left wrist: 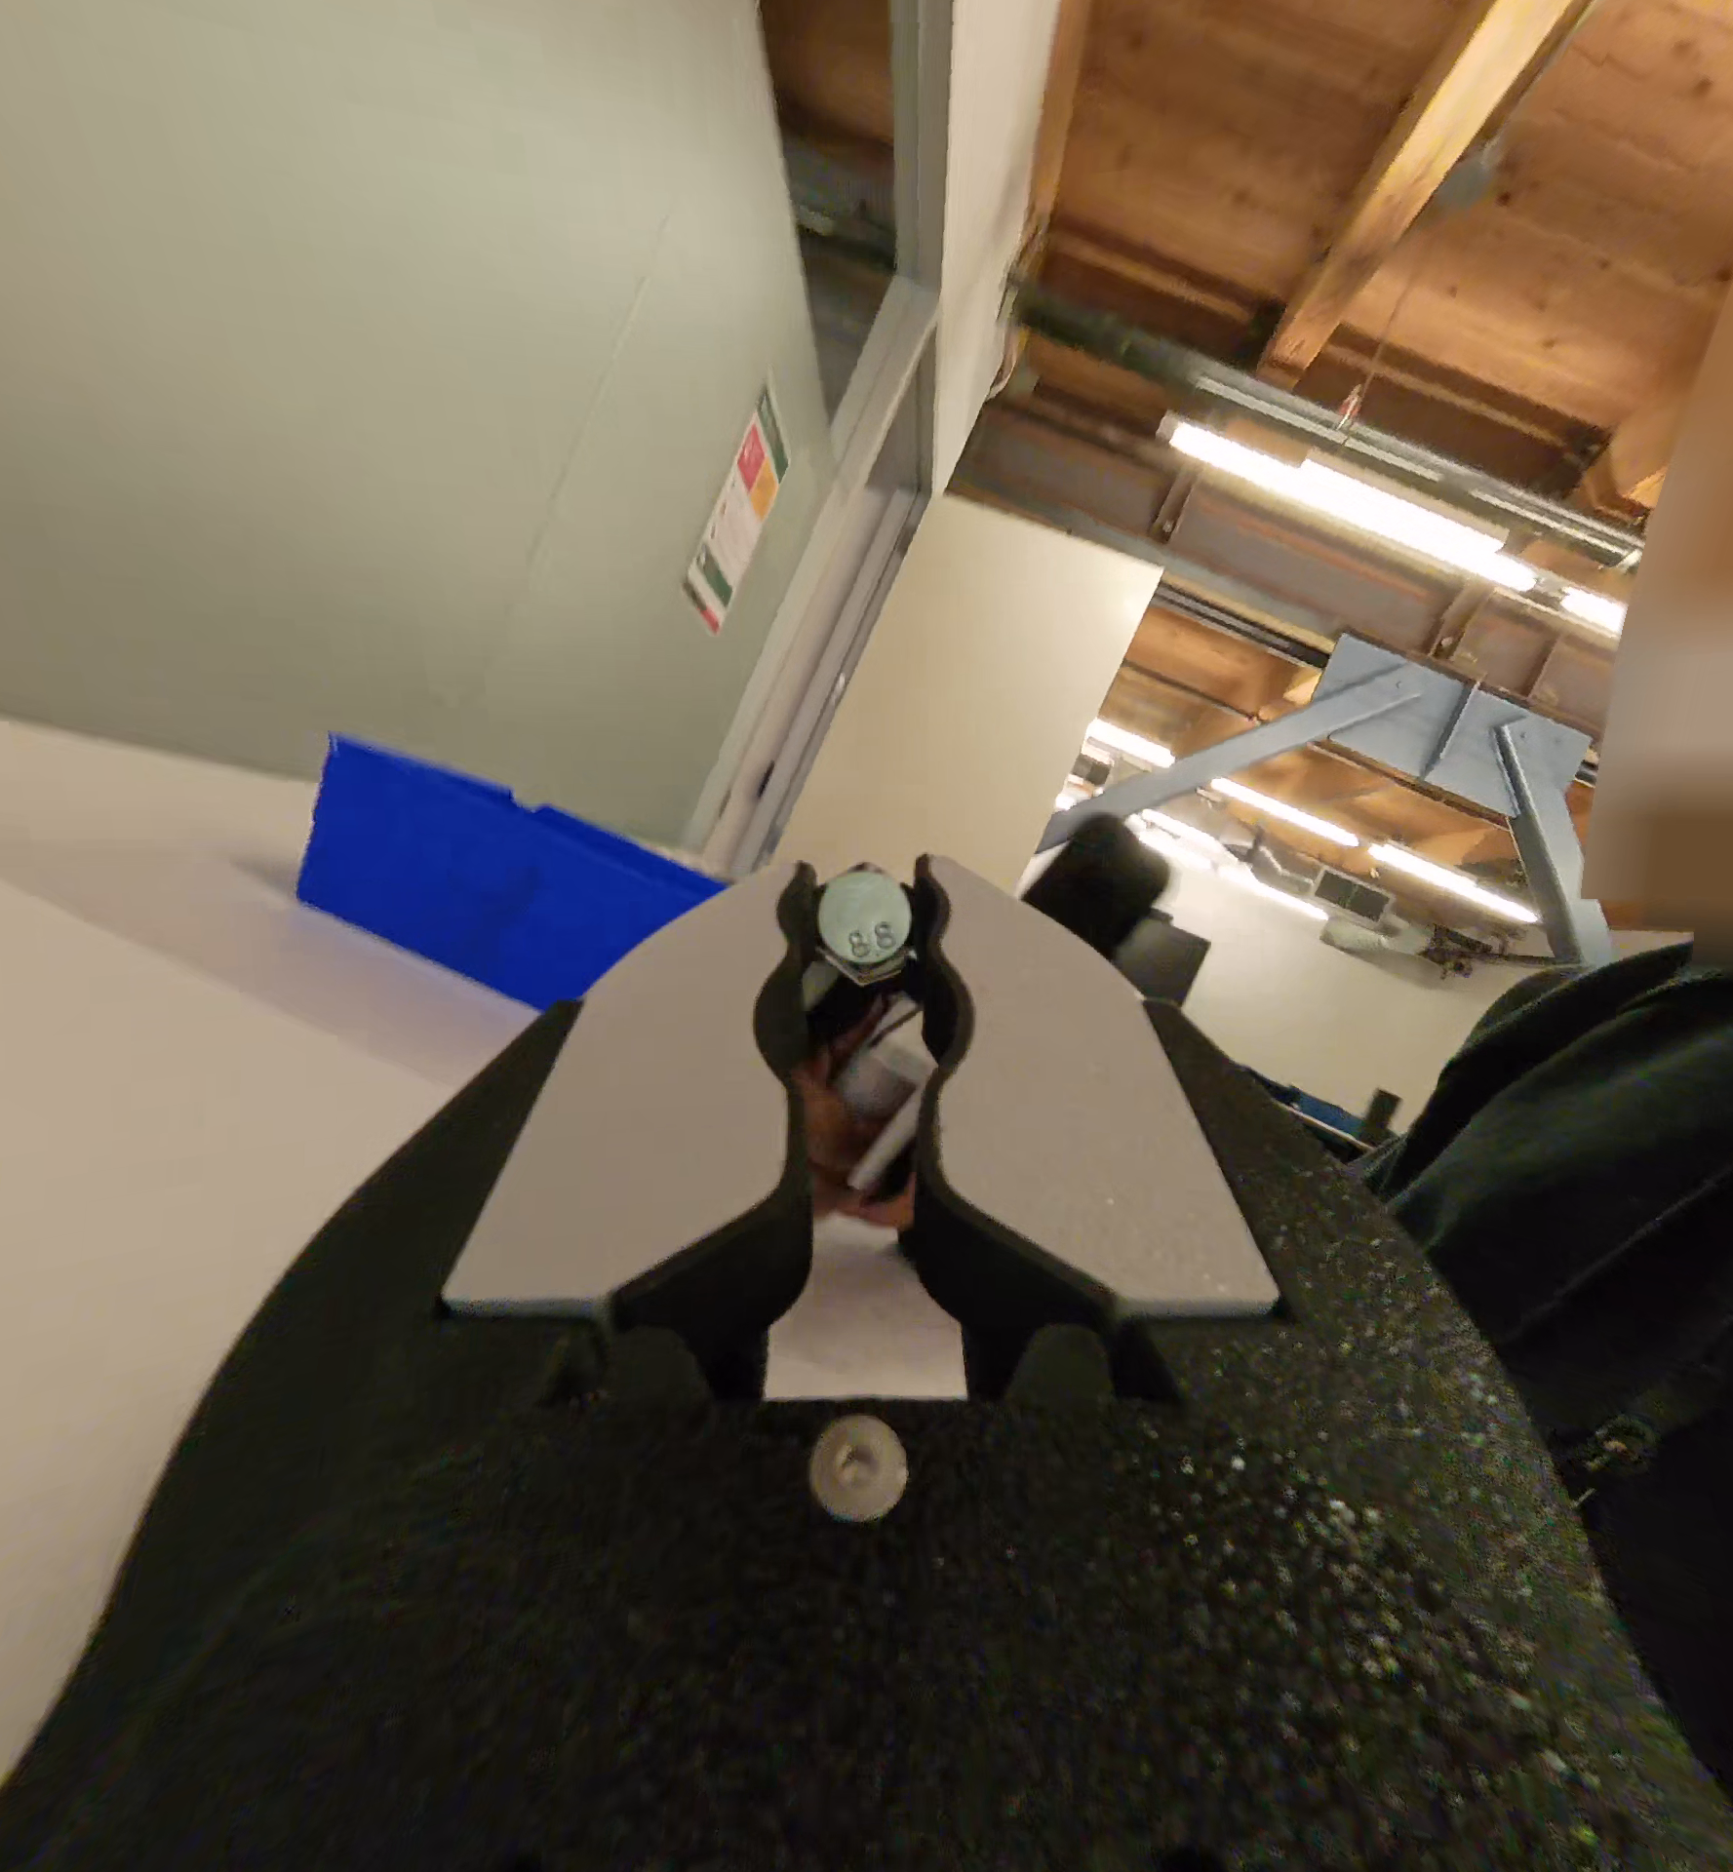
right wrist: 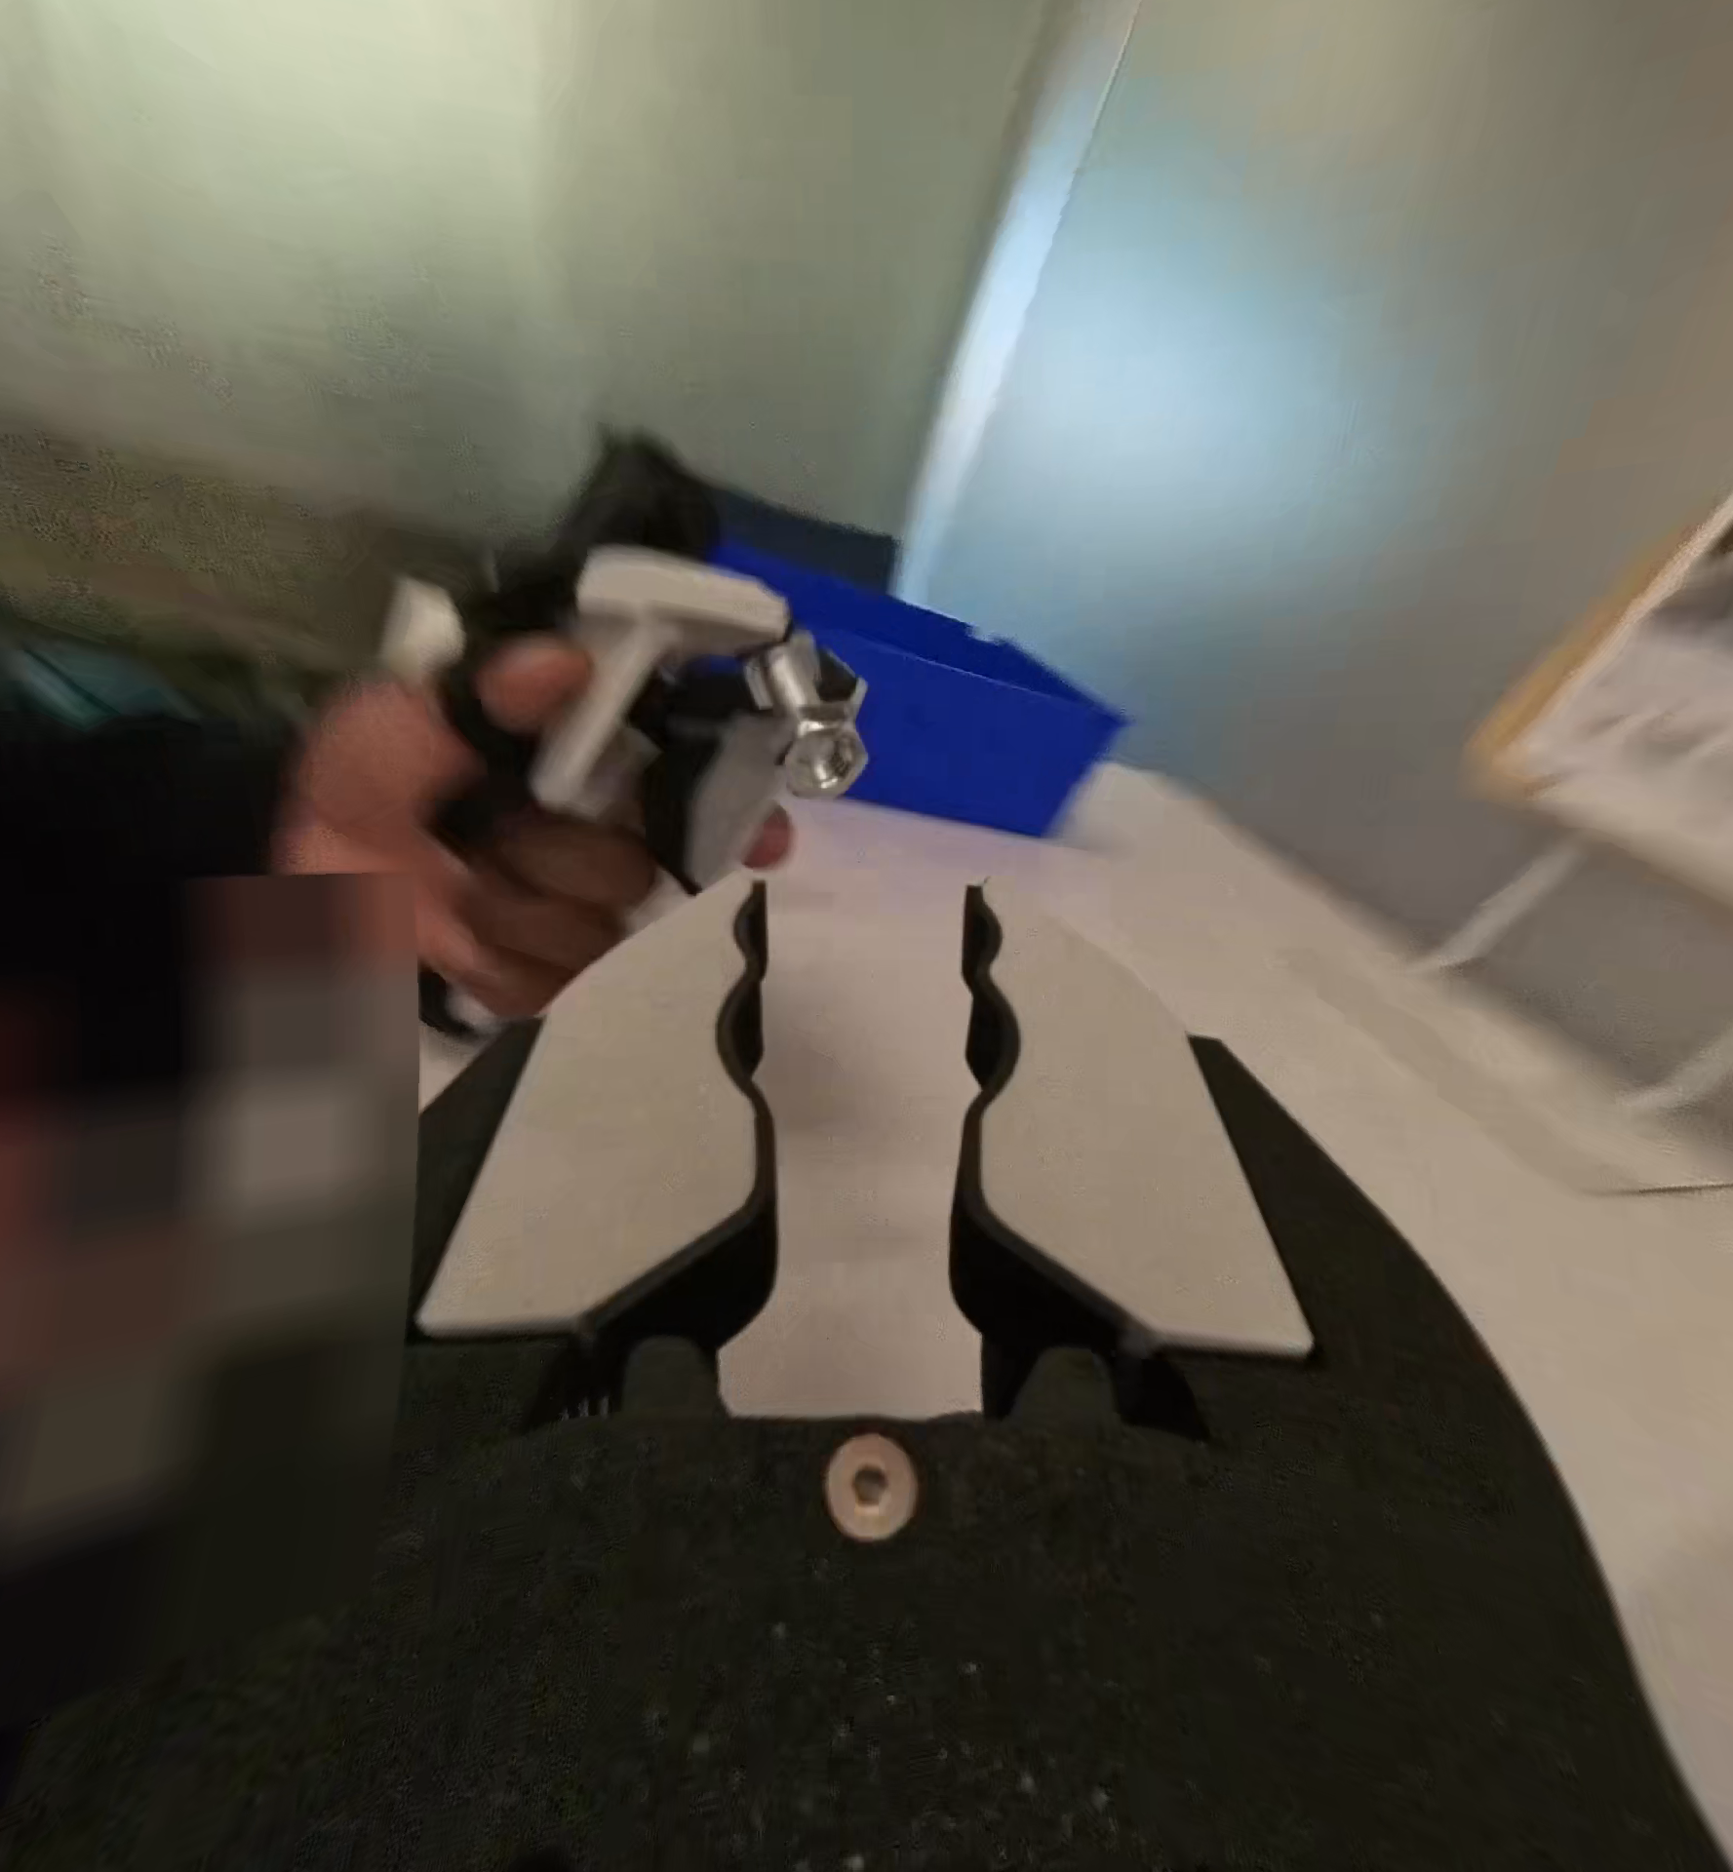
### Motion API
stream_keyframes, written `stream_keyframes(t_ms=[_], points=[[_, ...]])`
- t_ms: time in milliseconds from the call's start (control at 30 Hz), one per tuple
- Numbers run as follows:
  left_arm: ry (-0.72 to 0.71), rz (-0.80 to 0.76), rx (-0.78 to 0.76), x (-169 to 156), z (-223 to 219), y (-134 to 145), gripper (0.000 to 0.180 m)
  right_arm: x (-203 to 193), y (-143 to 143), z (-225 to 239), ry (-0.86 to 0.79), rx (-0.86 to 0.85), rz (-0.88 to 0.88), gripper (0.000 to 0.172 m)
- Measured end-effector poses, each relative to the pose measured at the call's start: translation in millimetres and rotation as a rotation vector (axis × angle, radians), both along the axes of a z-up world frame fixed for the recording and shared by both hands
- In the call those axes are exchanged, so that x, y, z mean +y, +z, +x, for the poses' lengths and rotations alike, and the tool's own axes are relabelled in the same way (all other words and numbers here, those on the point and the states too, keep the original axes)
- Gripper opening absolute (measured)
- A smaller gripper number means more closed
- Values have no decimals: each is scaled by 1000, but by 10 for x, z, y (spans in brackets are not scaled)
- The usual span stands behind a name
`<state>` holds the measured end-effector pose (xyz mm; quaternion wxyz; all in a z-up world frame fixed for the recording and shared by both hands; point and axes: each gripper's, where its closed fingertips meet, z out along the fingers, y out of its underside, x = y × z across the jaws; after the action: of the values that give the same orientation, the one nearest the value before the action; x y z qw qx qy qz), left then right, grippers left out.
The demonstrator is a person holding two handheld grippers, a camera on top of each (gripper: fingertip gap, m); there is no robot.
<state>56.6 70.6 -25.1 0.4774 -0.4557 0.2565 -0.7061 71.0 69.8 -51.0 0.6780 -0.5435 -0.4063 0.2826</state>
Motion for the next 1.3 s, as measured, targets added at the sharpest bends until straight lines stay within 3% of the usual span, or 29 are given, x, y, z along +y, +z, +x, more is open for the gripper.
stream_keyframes(t_ms=[100,167,333,467,567,633,733,800,867,967,1033,1067,1167,1300], points=[[31,58,-60,-52,-100,54,17,-85,80,-20,231,295,-340,33],[42,85,-46,-83,-83,45,17,-106,71,-60,300,339,-436,34],[41,167,46,-192,50,-13,17,-163,22,-156,326,318,-453,31],[37,192,78,-230,96,-34,17,-182,34,-156,288,289,-364,17],[15,177,87,-234,107,-46,17,-188,22,-142,198,171,-188,17],[-31,160,97,-251,126,-57,17,-209,26,-120,85,8,79,17],[-67,144,122,-260,170,-84,17,-206,-23,-79,-171,-371,645,17],[-63,142,117,-260,157,-84,17,-157,-77,-30,-256,-519,767,17],[-44,155,81,-260,104,-52,17,-176,-72,-5,-199,-412,613,20],[-22,167,39,-262,38,-15,17,-303,86,10,0,-54,257,14],[-13,173,45,-261,47,-21,17,-287,226,104,7,77,204,8],[-5,177,52,-260,54,-25,17,-210,226,153,-39,67,199,0],[38,167,70,-210,61,-41,17,64,38,287,-184,-65,150,0],[100,144,109,-104,103,-67,18,404,-176,584,-358,-98,-21,0]])
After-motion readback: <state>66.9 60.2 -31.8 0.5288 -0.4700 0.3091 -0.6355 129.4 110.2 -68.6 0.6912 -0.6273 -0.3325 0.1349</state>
